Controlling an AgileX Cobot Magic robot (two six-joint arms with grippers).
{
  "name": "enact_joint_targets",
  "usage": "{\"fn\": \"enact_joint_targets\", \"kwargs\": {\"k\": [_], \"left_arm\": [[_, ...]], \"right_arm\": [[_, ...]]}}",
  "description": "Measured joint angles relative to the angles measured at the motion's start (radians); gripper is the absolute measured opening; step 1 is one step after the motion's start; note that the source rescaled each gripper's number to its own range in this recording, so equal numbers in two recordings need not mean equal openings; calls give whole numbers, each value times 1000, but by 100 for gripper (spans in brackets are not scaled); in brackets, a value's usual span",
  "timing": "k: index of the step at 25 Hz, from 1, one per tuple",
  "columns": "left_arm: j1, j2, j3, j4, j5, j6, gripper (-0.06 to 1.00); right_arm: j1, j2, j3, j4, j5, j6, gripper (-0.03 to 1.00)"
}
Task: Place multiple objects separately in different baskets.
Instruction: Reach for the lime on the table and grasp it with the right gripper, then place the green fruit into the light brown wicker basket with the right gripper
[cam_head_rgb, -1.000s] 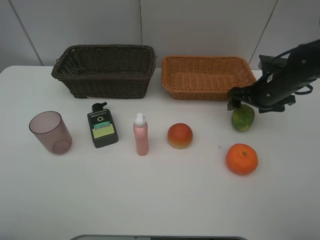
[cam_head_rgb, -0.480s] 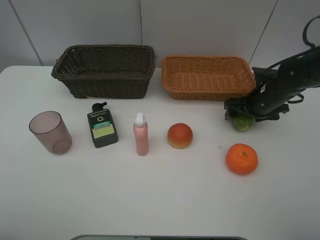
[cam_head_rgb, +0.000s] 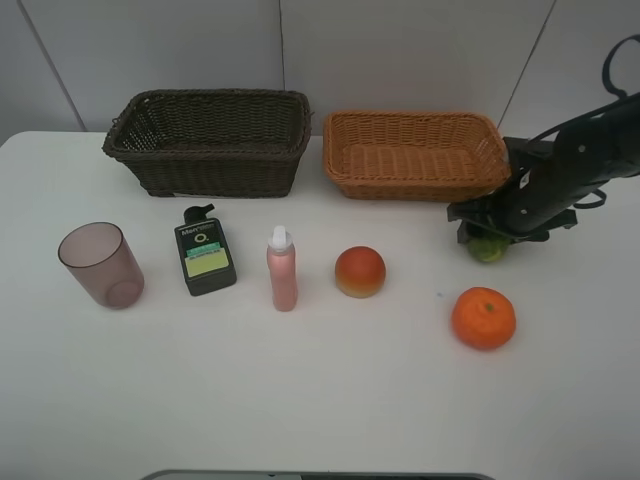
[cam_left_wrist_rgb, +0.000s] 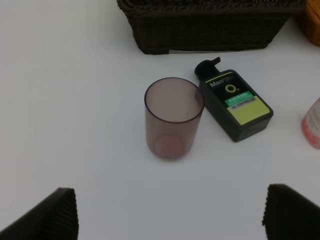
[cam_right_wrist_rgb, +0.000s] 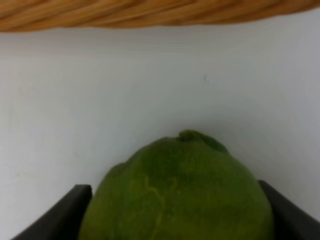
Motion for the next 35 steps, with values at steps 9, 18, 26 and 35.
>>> {"fn": "enact_joint_targets", "kwargs": {"k": [9, 18, 26, 35], "left_arm": [[0, 0, 0, 0, 0, 0, 96], [0, 0, 0, 0, 0, 0, 96], [0, 0, 0, 0, 0, 0, 96], [0, 0, 0, 0, 0, 0, 96]], "right_arm": [[0, 0, 0, 0, -4, 0, 52], [6, -57, 0, -6, 60, -1, 52], [64, -197, -40, -46, 285, -8, 52], [196, -203, -271, -43, 618, -77, 52]]}}
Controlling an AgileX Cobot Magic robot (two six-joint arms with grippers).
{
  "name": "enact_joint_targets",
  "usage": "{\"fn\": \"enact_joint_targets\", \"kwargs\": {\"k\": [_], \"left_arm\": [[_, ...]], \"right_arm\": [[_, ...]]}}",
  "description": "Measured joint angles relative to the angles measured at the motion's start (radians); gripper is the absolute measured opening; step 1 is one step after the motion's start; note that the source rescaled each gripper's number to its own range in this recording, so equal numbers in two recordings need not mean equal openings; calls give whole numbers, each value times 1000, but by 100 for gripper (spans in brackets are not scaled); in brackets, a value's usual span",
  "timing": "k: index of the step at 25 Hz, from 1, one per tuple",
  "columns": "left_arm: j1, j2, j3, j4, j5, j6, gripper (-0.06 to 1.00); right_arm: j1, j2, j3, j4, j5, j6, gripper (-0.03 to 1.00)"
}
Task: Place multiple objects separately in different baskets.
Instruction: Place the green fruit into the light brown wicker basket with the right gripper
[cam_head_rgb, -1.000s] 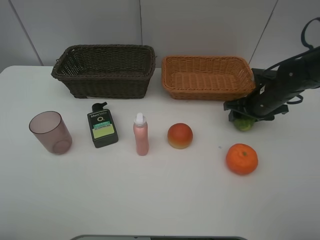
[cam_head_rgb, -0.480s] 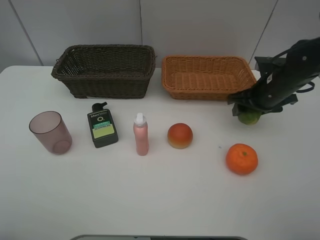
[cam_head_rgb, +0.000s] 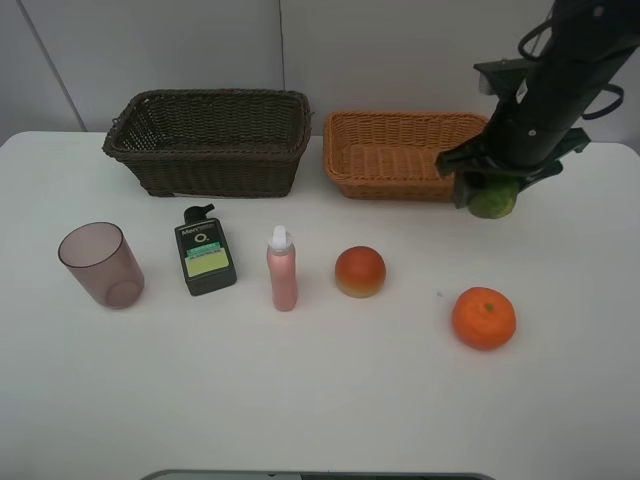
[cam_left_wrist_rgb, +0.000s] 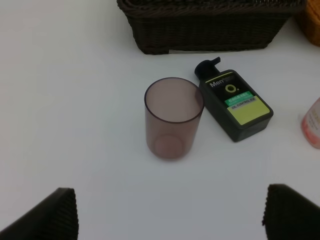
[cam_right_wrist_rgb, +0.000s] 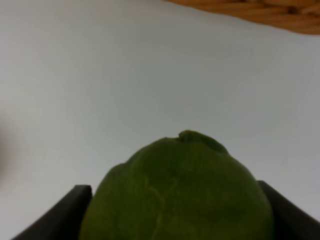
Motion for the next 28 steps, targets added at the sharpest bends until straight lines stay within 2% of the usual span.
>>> {"fn": "enact_joint_targets", "kwargs": {"k": [6, 14, 17, 23, 28], "left_arm": [[0, 0, 0, 0, 0, 0, 96], [0, 0, 0, 0, 0, 0, 96], [0, 0, 0, 0, 0, 0, 96], [0, 0, 0, 0, 0, 0, 96], [0, 0, 0, 0, 0, 0, 96]], "right_arm": [[27, 73, -193, 16, 124, -21, 52], [32, 227, -416, 4, 203, -50, 52], [31, 315, -548, -17, 205, -49, 52], [11, 441, -700, -33, 197, -38, 52], [-1, 521, -745, -40, 107, 2, 52]]}}
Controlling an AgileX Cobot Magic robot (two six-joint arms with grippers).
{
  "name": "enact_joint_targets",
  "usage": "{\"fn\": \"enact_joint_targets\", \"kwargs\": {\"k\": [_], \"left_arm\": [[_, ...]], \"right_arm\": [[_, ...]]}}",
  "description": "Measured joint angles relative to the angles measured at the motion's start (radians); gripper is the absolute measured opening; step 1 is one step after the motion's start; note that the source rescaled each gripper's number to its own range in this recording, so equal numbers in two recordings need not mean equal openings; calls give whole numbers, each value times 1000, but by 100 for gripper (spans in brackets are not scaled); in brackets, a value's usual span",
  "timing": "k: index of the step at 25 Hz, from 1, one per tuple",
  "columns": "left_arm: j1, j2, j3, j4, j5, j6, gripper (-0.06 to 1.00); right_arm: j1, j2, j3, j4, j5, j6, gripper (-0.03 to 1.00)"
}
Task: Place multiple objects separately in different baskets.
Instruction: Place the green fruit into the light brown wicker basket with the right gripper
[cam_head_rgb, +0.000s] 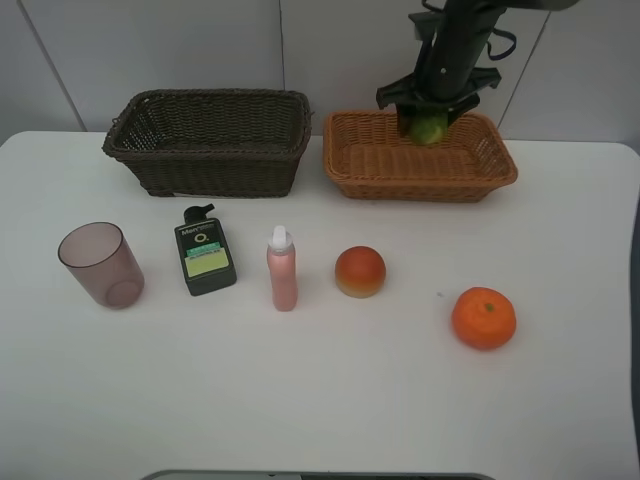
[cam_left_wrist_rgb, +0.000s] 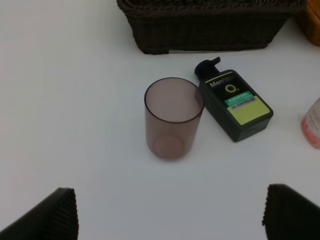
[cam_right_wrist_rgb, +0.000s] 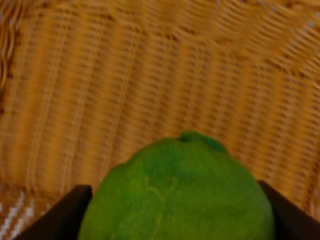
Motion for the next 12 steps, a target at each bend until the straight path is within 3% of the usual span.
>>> {"fn": "enact_joint_targets", "kwargs": {"k": [6, 12], "left_arm": [[0, 0, 0, 0, 0, 0, 96], [0, 0, 0, 0, 0, 0, 96]], "right_arm": [[0, 65, -5, 2, -124, 78, 52], [27, 119, -5, 3, -190, 93, 52]]}}
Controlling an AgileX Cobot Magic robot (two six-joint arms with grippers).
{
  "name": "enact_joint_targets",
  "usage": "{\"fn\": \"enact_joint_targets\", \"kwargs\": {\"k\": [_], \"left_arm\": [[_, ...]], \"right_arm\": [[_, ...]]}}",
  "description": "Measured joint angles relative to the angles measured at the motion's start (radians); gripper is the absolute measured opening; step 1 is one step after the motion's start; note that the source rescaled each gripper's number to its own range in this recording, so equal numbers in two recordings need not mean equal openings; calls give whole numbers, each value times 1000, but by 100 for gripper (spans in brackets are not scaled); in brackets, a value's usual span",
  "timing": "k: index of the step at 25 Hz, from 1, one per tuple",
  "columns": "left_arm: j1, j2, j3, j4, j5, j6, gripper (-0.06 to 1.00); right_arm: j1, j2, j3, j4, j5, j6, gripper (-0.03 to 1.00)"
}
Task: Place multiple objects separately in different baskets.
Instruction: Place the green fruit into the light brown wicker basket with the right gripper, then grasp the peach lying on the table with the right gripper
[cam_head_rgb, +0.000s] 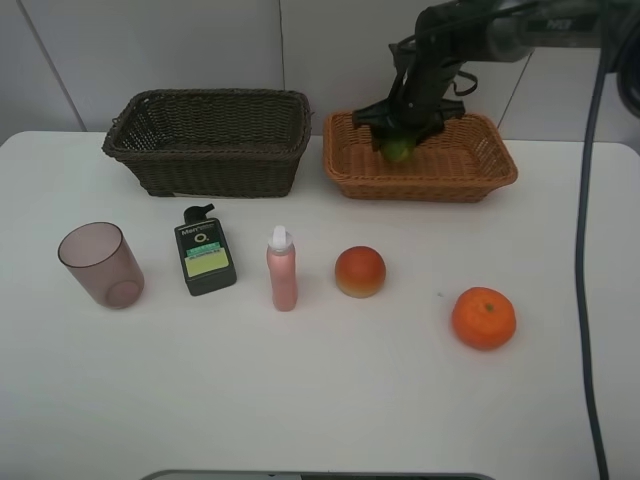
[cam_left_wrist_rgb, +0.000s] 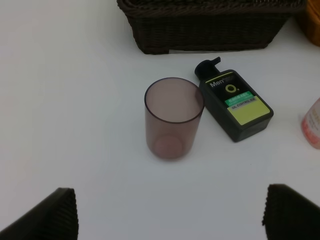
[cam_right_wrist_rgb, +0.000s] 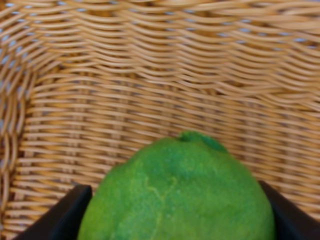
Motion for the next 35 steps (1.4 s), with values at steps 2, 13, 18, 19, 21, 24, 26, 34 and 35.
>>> {"fn": "enact_joint_targets", "kwargs": {"k": [2, 13, 18, 19, 21, 24, 26, 34, 35], "left_arm": [[0, 0, 0, 0, 0, 0, 96], [0, 0, 0, 0, 0, 0, 96], [0, 0, 0, 0, 0, 0, 96], [0, 0, 0, 0, 0, 0, 96], [0, 0, 0, 0, 0, 0, 96], [0, 0, 0, 0, 0, 0, 96], [0, 0, 0, 0, 0, 0, 96], [0, 0, 0, 0, 0, 0, 96], [0, 0, 0, 0, 0, 0, 96]], "right_arm": [[10, 11, 0, 1, -13, 2, 52], [15, 19, 0, 4, -56, 4, 91], [15, 1, 0, 4, -30, 4, 99], [15, -11, 0, 4, -16, 4, 100], [15, -39, 0, 3, 32, 4, 100], [16, -96, 12, 3, 130, 4, 100], [22, -163, 71, 3, 160, -11, 100], [73, -440, 442, 7, 99, -145, 100], [84, -469, 484, 11, 87, -151, 100]]}}
